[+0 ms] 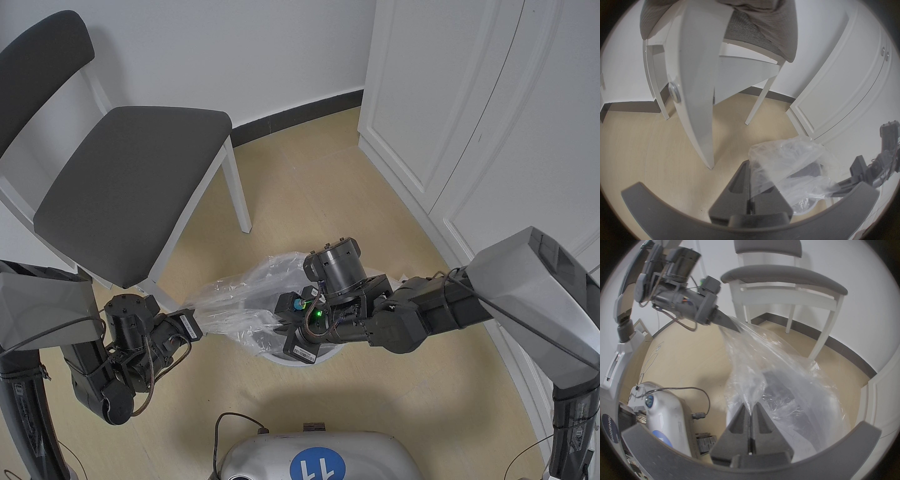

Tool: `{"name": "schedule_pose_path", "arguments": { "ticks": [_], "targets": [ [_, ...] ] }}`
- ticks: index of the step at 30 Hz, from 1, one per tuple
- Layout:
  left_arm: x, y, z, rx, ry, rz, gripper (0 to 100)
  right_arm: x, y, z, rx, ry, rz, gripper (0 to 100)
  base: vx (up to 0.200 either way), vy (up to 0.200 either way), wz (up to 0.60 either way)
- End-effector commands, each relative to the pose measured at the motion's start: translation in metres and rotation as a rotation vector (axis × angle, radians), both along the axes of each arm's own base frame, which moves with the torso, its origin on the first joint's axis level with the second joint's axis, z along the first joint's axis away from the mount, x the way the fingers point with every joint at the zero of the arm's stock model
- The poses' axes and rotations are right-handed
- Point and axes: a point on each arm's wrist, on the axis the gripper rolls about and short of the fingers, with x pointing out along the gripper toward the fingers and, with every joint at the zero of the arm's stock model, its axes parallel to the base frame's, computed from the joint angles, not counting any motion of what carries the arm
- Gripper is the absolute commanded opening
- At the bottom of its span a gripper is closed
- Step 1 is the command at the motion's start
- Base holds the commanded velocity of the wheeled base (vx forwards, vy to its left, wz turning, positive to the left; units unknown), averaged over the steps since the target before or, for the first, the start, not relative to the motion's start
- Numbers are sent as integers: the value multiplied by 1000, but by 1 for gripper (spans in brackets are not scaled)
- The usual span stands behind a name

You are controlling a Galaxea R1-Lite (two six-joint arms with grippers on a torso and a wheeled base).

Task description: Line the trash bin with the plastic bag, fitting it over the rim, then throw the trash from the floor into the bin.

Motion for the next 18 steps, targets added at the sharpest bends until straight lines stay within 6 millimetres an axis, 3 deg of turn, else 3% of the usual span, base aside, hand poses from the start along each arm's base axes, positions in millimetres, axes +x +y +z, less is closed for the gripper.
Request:
{"name": "schedule_pose_path", "arguments": {
  "ticks": [1,6,8,11,18],
  "targets": [
    [-1,-5,1,-2,-4,-12,0,-20,-3,22,13,-21,25,0,0,0,0],
    [8,-29,5,-46,-51,-47,0,-34,-8,18,-14,5,38,0,0,0,0],
    [20,-46,6,-82,-87,-65,0,-39,-13,7,-45,35,34,0,0,0,0],
    [34,-56,2,-91,-115,-62,0,-38,-21,-1,-63,43,18,0,0,0,0],
    [56,-66,1,-118,-170,-60,0,7,-47,-3,-72,-103,-24,0,0,0,0]
  ]
}}
